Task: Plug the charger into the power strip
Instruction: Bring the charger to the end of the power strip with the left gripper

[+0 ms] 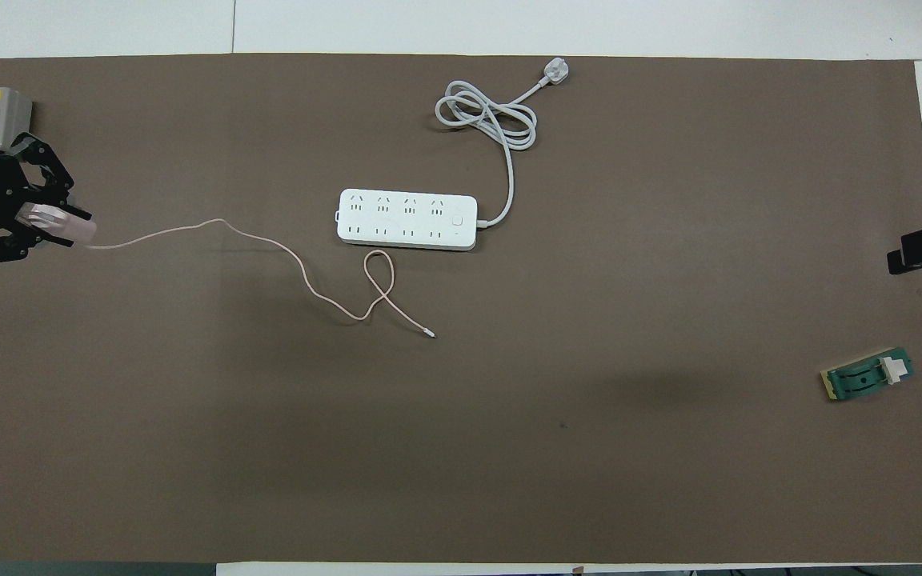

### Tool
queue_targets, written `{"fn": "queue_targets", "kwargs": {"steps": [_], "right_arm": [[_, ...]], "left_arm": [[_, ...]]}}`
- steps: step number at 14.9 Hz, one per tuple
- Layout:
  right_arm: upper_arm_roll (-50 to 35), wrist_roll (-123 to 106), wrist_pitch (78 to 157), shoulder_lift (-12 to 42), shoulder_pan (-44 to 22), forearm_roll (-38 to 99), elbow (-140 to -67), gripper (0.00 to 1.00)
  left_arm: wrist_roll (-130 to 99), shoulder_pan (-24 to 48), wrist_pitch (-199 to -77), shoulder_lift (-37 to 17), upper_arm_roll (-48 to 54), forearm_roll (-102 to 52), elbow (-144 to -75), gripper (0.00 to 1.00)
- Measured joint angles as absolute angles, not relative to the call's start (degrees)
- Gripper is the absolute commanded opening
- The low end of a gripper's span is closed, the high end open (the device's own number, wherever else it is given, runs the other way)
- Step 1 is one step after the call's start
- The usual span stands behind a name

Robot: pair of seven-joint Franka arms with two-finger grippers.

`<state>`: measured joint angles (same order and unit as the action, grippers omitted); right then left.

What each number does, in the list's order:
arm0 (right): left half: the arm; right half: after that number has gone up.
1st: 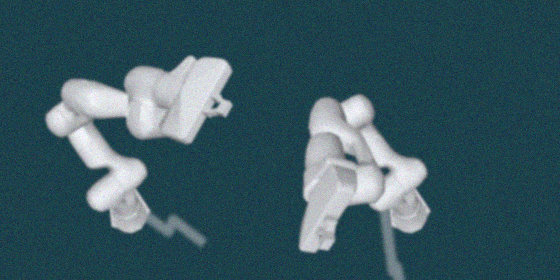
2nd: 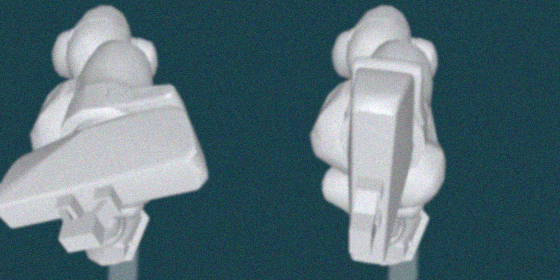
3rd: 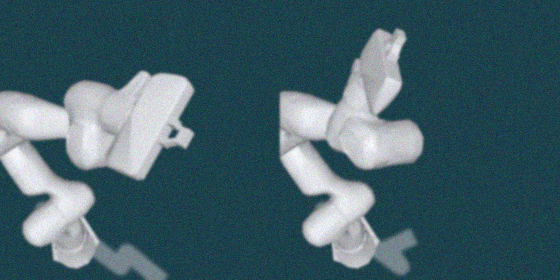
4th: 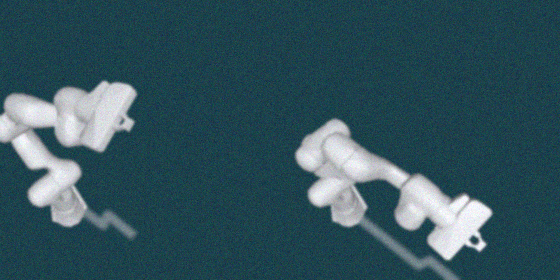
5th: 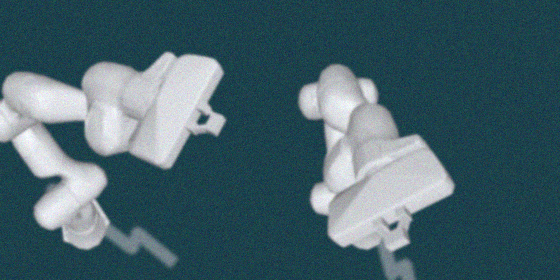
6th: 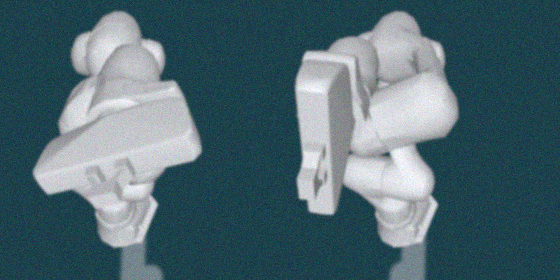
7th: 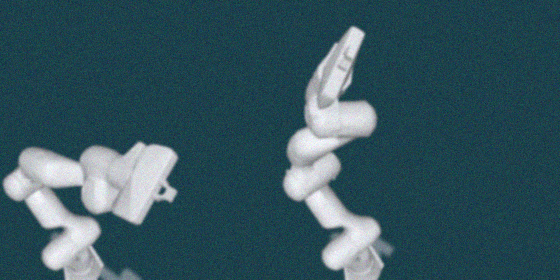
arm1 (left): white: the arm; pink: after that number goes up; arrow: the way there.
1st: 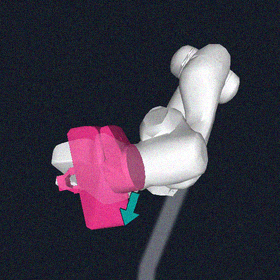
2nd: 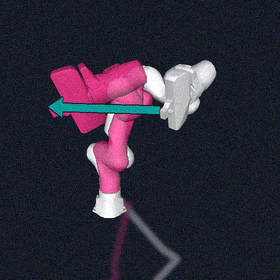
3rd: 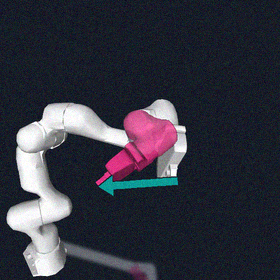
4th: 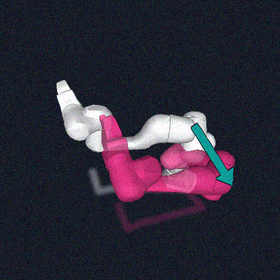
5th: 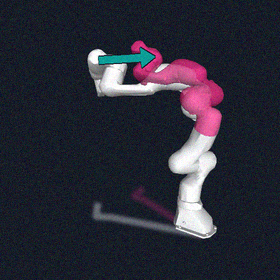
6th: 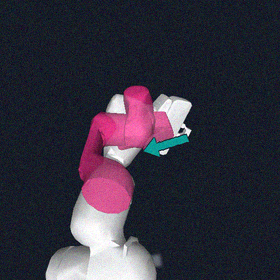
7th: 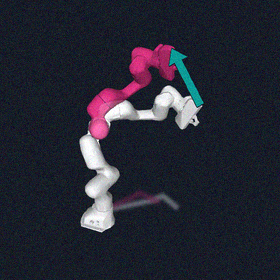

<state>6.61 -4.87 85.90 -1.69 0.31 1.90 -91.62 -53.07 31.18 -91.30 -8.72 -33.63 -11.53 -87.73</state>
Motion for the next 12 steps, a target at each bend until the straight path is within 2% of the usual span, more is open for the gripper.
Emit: {"fn": "queue_targets", "kwargs": {"steps": [3, 12], "right_arm": [[6.53, -4.87, 85.9, -1.7, 0.14, 1.9, -91.62, 1.0], [6.53, -4.87, 85.9, -1.7, 0.13, 1.9, -91.62, 1.0]], "left_arm": [[-60.13, 31.32, -92.02, -9.7, -32.97, -11.57, -86.68, 0.0], [-86.5, 33.74, -97.58, -18.53, -25.08, -11.58, -81.59, 0.0]]}}
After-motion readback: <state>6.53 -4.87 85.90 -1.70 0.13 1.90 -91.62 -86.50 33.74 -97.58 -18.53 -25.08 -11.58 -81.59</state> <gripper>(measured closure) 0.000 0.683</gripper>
